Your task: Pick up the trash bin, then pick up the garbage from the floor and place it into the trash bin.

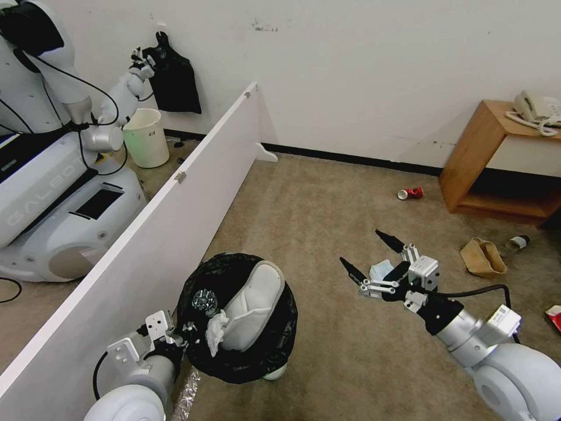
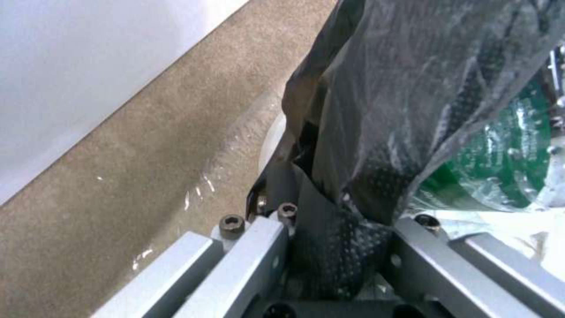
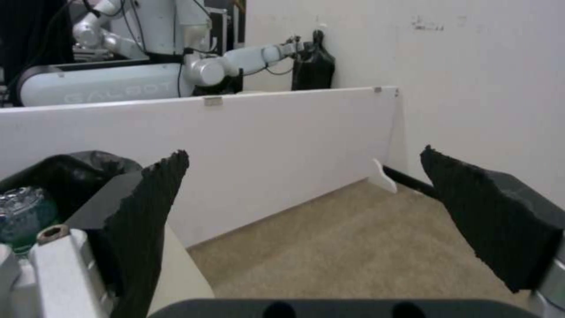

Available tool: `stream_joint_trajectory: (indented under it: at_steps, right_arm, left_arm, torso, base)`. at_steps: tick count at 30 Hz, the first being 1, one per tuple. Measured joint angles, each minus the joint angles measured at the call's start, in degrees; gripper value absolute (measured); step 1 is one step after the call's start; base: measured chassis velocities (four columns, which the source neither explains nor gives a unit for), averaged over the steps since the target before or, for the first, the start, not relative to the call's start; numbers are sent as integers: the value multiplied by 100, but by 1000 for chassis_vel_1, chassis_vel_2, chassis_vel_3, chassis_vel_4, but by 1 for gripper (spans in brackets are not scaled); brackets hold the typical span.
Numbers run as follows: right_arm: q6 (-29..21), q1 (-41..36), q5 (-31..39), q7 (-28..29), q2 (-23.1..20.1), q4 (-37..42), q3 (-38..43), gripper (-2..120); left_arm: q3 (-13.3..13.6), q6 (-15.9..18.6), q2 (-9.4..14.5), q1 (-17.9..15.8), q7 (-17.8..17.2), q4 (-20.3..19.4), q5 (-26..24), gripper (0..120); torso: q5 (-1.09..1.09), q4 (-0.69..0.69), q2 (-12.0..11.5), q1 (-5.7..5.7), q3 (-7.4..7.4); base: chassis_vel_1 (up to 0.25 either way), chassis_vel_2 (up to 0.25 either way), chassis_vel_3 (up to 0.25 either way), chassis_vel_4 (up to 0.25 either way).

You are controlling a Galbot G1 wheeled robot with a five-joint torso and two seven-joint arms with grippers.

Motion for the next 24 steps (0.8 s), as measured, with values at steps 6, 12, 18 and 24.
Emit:
stream_joint_trajectory:
  at_steps: [6, 12, 18, 24]
  right_arm:
    - [17, -61, -61, -18, 58, 5, 93, 100]
    - [12, -66, -98, -20, 81, 8, 108, 100]
    - [1, -74, -105, -17, 88, 15, 117, 100]
    - [1, -111, -104, -17, 80, 44, 148, 100]
  left_arm:
    - [20, -5, 37, -46, -1, 14, -25, 0]
    - [38, -13, 23, -54, -1, 23, -24, 0]
    - [60, -29, -13, -64, 1, 34, -11, 0]
    - [71, -74, -32, -72, 4, 44, -9, 0]
  torso:
    - [0, -1, 0, 0, 0]
    - [0, 0, 0, 0, 0]
    - [0, 0, 0, 0, 0]
    - [0, 0, 0, 0, 1]
  base:
    - [0, 0, 0, 0]
    - [0, 0, 0, 0]
    - [0, 0, 0, 0]
    - [0, 0, 0, 0]
